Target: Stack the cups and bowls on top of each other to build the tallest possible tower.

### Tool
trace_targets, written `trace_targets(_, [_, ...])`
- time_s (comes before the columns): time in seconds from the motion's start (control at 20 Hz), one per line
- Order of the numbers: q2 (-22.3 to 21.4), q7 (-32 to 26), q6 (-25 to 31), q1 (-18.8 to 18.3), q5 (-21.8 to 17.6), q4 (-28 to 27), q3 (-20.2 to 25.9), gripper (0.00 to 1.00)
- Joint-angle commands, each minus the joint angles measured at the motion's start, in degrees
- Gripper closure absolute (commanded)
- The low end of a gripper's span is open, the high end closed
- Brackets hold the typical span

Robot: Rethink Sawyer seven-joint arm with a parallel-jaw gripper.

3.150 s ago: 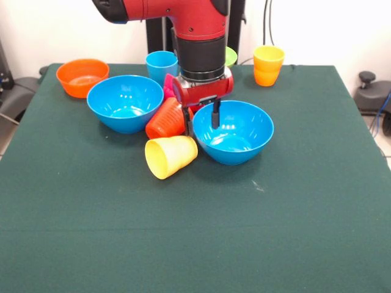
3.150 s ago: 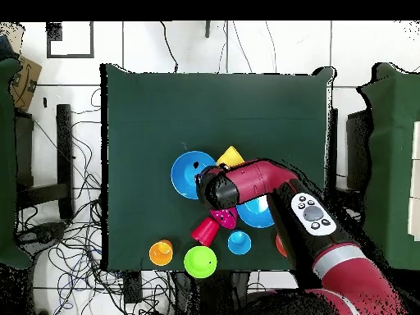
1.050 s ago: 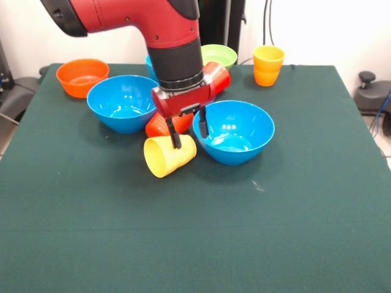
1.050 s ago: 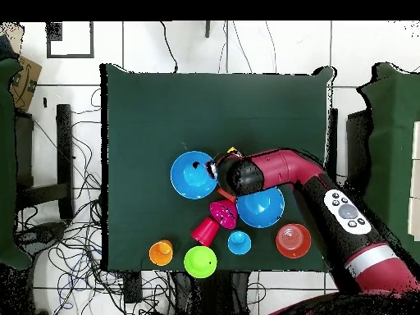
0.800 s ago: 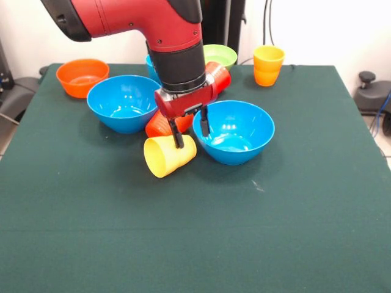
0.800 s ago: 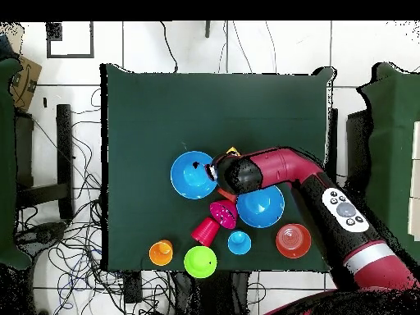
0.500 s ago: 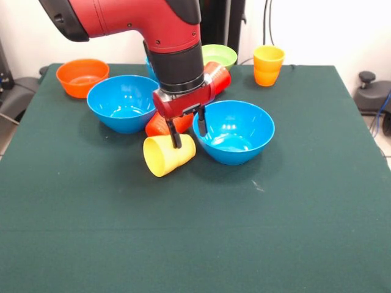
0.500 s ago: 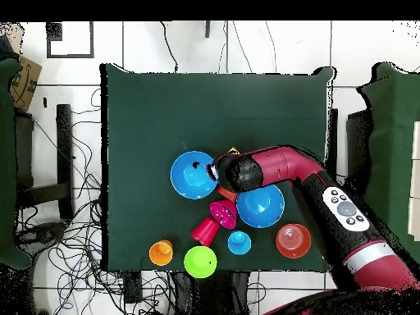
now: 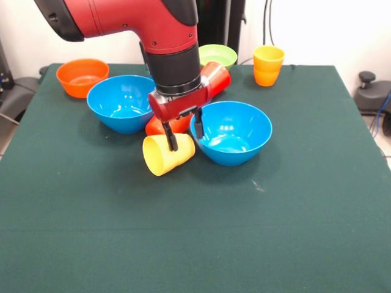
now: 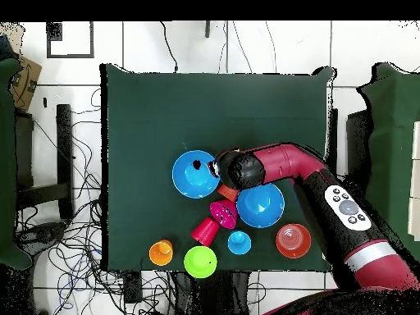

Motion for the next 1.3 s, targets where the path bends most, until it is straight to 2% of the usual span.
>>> trace_targets(0.05, [1.6,-21.7,6.9,1.3,-6.7,-5.4,0.6,0.0])
trace_targets(0.65, [1.0,-25.3,9.3,0.9,-5.8,-7.0,0.9,0.0])
trace_targets(1.0, [1.6,-24.3,8.9,0.8,-4.0,-6.5,0.6,0.0])
trace_targets(1.3, [1.7,-24.8,10.1,1.6,-4.7,-6.9,-0.2,0.0])
